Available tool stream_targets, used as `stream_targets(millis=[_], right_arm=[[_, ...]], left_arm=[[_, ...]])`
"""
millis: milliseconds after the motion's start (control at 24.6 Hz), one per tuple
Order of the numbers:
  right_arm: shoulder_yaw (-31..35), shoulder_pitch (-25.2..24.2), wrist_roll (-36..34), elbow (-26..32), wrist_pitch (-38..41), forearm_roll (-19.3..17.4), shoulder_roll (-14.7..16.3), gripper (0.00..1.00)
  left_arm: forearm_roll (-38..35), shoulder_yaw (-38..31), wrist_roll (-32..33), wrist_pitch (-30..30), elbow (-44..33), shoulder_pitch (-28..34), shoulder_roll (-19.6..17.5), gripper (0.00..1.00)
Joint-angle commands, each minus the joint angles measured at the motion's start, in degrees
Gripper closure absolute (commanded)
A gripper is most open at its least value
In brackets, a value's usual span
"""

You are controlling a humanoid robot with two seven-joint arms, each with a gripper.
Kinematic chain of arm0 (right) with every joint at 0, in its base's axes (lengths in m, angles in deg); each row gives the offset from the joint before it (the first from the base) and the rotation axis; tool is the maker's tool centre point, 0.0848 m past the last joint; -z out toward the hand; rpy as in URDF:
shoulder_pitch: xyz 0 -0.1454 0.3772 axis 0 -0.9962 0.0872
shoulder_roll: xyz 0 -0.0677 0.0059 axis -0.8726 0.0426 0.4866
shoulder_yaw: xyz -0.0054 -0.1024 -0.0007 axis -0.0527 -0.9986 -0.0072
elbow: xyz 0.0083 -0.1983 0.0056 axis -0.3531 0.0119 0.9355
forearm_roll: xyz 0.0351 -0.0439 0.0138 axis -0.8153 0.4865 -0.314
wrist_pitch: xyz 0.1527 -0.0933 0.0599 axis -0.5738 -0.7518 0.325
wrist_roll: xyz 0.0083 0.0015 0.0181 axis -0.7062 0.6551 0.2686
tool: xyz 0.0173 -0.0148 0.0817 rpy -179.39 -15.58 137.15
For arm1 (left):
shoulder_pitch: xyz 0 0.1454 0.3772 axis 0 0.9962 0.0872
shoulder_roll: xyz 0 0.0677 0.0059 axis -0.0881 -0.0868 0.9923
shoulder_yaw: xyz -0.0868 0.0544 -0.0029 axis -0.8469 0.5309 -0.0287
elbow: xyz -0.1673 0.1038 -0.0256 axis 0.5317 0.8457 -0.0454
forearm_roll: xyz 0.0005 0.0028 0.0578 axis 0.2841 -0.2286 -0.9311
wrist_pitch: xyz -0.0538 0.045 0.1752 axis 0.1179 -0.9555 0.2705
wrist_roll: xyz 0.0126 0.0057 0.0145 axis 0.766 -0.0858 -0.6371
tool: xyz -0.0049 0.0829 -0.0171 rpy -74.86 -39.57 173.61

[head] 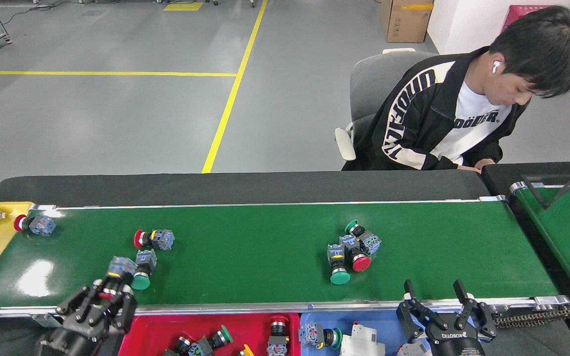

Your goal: Pick switch part from conveyor to tray

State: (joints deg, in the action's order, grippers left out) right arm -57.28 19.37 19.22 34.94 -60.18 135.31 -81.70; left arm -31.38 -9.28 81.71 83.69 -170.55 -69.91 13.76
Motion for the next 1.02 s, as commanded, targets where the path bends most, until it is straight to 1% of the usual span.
stream_targets(millis=[0, 41, 81, 122, 163, 203, 325, 406, 528, 569, 610, 691, 731, 813, 894, 935, 975], right_arm=[[-3.16, 3.01, 1.82, -1.59, -0.35, 0.52, -1.92, 0.03], [-4.83, 5.29, 3.05, -4.31, -0.52, 1.05, -2.72, 0.03], [-6.05, 7.93, 3.84, -7.56, -0.96, 1.75, -3.33, 0.04], [-7.02, 9.78, 4.10, -9.85, -1.49, 2.37, -4.03, 0.03], [-8.25, 11.80, 4.19, -12.22, -2.01, 3.07, -4.74, 0.04], [-9.48, 14.52, 4.19, -14.86, -2.63, 3.51, -5.35, 0.04], [-12.65, 19.36, 4.19, -19.87, -3.77, 3.86, -7.02, 0.04], [-14.49, 20.59, 4.19, -21.01, -4.92, 3.86, -8.08, 0.04], [-16.52, 23.40, 4.19, -25.41, -6.32, 3.86, -10.10, 0.05], [-16.78, 24.72, 4.19, -27.69, -6.32, 3.86, -11.06, 0.06], [-17.04, 26.21, 4.19, -30.15, -6.32, 3.25, -11.24, 0.08], [-18.27, 27.97, 4.10, -32.53, -6.32, 2.81, -11.24, 0.14], [-18.45, 28.41, 4.10, -32.79, -6.32, 2.72, -11.24, 0.15], [-18.54, 28.76, 4.10, -32.79, -5.97, 2.81, -11.24, 0.20], [-18.62, 29.20, 3.84, -32.88, -5.35, 2.81, -11.15, 0.37], [-18.71, 29.29, 3.75, -32.88, -5.09, 2.81, -10.98, 0.50], [-18.71, 29.46, 3.49, -32.88, -4.57, 2.81, -10.89, 0.69]], left_arm=[[-3.64, 2.49, -0.19, 7.17, -1.55, 0.08, 0.16, 0.86], [-6.36, 3.90, -0.28, 8.05, -1.37, 0.08, 0.25, 0.75], [-8.55, 5.22, -0.54, 8.05, -1.20, 0.26, 1.13, 0.54], [-9.96, 6.01, -0.54, 7.96, -1.11, 0.26, 2.27, 0.40], [-11.19, 6.10, -0.54, 8.05, -0.93, 0.26, 3.77, 0.21], [-12.25, 6.10, -0.54, 8.14, -0.85, 0.35, 4.91, 0.00], [-12.16, 5.13, -0.63, 8.05, -1.02, 0.52, 5.61, 0.00], [-11.28, 0.82, -0.54, 7.44, -1.11, 0.96, 6.84, 0.00], [-9.61, -9.37, 1.22, 5.15, -1.20, 2.10, 13.35, 0.00], [-9.52, -13.33, 2.97, 4.27, -1.20, 2.19, 15.46, 0.00], [-9.52, -17.11, 5.26, 3.48, -1.20, 2.19, 17.65, 0.00], [-9.52, -21.76, 7.54, 2.69, -1.46, 2.10, 19.85, 0.00], [-9.52, -23.52, 7.54, 2.34, -1.55, 2.19, 20.38, 0.00], [-9.61, -25.54, 7.46, 1.64, -1.46, 2.19, 20.29, 0.00], [-9.61, -26.42, 7.46, 1.11, -1.37, 2.10, 20.11, 0.00], [-9.70, -26.42, 7.46, 0.85, -1.11, 1.75, 20.03, 0.00], [-10.23, -26.42, 7.46, 0.23, -0.58, 0.61, 20.03, 0.00]])
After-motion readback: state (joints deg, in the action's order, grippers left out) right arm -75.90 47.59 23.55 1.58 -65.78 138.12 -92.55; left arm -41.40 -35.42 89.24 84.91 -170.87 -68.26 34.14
